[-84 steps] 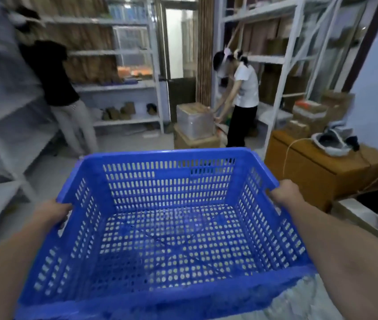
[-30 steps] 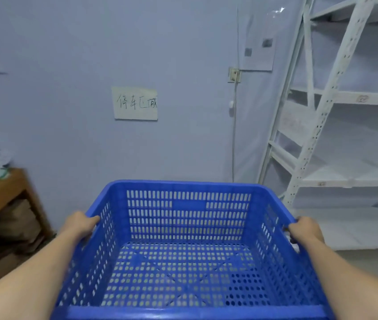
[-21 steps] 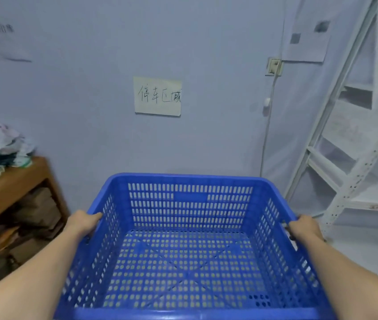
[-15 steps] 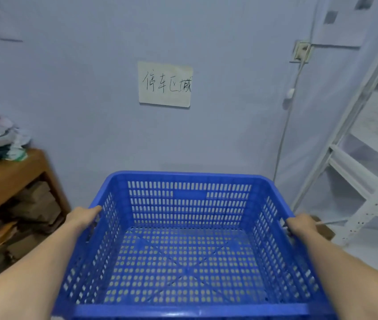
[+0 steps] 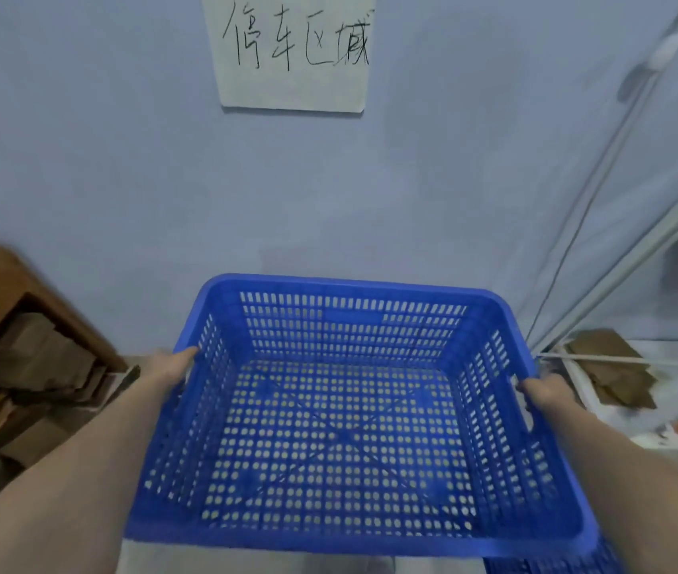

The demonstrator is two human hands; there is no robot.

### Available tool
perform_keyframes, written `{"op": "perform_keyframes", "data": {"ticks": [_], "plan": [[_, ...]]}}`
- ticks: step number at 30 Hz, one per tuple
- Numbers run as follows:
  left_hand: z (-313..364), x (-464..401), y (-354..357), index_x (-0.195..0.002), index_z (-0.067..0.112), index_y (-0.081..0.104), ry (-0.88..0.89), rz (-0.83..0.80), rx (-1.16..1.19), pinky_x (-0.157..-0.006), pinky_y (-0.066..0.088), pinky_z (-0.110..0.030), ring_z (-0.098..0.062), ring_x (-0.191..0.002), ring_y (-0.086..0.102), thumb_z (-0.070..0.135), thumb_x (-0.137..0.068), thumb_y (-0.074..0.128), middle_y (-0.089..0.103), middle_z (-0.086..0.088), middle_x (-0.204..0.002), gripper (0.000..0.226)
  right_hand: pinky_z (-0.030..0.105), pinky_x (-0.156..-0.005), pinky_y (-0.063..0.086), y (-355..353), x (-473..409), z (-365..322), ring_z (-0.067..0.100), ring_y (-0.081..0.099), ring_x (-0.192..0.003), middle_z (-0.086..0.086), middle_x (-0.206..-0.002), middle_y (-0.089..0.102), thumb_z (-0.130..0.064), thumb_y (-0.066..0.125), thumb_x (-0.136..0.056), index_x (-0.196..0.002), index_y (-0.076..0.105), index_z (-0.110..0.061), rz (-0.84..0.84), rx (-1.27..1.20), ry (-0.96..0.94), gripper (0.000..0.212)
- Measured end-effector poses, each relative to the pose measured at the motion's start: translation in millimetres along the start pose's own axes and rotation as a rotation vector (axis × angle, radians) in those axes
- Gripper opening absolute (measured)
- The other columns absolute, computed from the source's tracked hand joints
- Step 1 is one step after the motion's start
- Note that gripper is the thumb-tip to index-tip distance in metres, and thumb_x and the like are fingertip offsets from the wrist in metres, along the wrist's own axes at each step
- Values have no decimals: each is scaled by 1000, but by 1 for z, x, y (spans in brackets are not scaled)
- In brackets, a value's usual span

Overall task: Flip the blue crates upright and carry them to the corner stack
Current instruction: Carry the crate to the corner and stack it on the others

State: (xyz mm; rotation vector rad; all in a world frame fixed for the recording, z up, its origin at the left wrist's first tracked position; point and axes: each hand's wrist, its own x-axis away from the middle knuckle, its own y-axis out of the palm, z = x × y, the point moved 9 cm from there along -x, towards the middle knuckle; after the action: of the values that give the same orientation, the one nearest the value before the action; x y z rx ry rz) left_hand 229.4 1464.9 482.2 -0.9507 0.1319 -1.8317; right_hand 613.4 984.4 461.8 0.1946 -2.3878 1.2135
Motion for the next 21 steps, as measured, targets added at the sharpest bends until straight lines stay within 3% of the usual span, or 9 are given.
{"op": "perform_keyframes", "data": {"ticks": [3, 6, 8, 11, 13, 15, 18, 21], "plan": [[-14, -55, 26, -121, -15, 52, -73, -10, -42, -84, 53, -49, -44, -97, 63, 38, -79, 65, 62, -29, -112, 69, 39, -71, 43, 25, -29, -10, 35, 53, -83, 26, -94, 55, -10, 63, -84, -115, 55, 16, -23, -4, 51, 41], [-10, -74, 56, -122, -15, 54, -125, 11, -29, -78, 52, -48, -40, -91, 61, 31, -83, 64, 62, -30, -111, 61, 43, -75, 45, 53, -66, -17, 35, 54, -87, 24, -96, 51, -6, 61, -86, -117, 52, 17, -82, -39, 91, 40], [-6, -90, 78, -125, -16, 51, -165, 13, -18, -68, 44, -38, -34, -88, 55, 26, -89, 61, 60, -30, -118, 56, 47, -82, 48, 74, -94, -16, 41, 57, -95, 25, -101, 53, -5, 60, -87, -122, 49, 18, -145, -50, 153, 43], [-9, -119, 105, -129, -16, 47, -219, 19, -46, -76, 44, -41, -40, -103, 59, 26, -92, 58, 57, -27, -126, 57, 51, -85, 51, 102, -127, -12, 42, 59, -96, 30, -110, 56, -6, 60, -87, -125, 46, 17, -201, -32, 220, 46], [-21, -138, 120, -136, -11, 42, -261, 32, -56, -83, 44, -44, -45, -117, 54, 28, -92, 58, 52, -30, -134, 62, 50, -81, 51, 120, -142, -10, 39, 56, -89, 28, -105, 55, -6, 59, -88, -123, 47, 16, -229, -26, 248, 43], [-33, -156, 133, -139, -8, 38, -303, 54, -59, -86, 43, -45, -45, -122, 50, 27, -92, 58, 48, -29, -137, 62, 57, -87, 52, 138, -156, -6, 41, 59, -91, 26, -101, 56, -8, 60, -88, -122, 48, 15, -252, -2, 285, 43], [-57, -184, 156, -140, -3, 35, -378, 24, -47, -93, 47, -48, -45, -119, 53, 32, -89, 63, 49, -25, -137, 68, 55, -89, 51, 172, -185, 15, 47, 60, -100, 25, -101, 58, -11, 59, -89, -124, 48, 12, -295, 20, 334, 44], [-91, -226, 178, -135, -1, 45, -413, -27, -13, -93, 48, -47, -43, -113, 59, 36, -84, 67, 57, -14, -129, 67, 56, -91, 50, 204, -202, 26, 44, 61, -97, 24, -102, 58, -13, 61, -89, -126, 49, 12, -281, 30, 376, 47]]}}
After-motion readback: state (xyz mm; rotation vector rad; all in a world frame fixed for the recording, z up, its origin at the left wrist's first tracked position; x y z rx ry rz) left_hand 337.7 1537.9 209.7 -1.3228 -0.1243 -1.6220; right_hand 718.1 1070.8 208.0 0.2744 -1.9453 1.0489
